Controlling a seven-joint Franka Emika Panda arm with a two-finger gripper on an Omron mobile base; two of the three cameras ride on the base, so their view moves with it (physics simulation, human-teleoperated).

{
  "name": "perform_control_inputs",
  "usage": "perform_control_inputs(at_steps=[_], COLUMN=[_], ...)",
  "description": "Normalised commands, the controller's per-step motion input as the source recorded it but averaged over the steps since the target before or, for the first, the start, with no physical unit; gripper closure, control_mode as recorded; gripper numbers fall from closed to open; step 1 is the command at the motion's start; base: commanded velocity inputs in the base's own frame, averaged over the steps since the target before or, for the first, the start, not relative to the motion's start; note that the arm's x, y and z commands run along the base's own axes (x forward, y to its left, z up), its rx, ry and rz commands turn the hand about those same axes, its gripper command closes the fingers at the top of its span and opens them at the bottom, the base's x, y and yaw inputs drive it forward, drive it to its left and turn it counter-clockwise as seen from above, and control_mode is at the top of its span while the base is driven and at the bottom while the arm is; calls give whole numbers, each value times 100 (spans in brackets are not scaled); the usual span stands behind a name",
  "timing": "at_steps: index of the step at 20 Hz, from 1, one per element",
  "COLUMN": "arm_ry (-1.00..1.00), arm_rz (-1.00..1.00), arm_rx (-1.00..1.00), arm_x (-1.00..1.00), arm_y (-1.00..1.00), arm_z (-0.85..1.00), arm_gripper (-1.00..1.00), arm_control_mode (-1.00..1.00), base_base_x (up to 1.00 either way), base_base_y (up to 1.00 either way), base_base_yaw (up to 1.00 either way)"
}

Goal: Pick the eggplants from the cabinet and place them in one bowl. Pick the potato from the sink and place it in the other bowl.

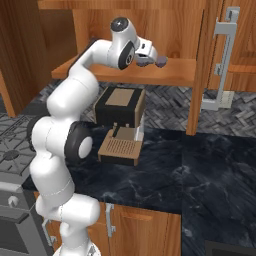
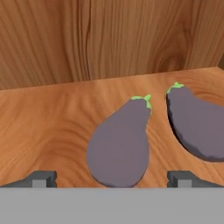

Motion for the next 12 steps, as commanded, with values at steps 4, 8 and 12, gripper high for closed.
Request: perform_control_inputs(at_steps=[4, 8, 12], arm_ry=[0, 0, 0], arm_rz=[0, 0, 0], arm_rx=[0, 0, 0], arm_x=[15, 21, 23], arm_y=[0, -2, -4], arm_z=[-1, 0, 0], arm_gripper=[-100, -100, -100], arm_control_mode=[-100, -100, -100], base_base_x=[0, 0, 0], base_base_y=[0, 0, 0], base_base_yaw=[0, 0, 0])
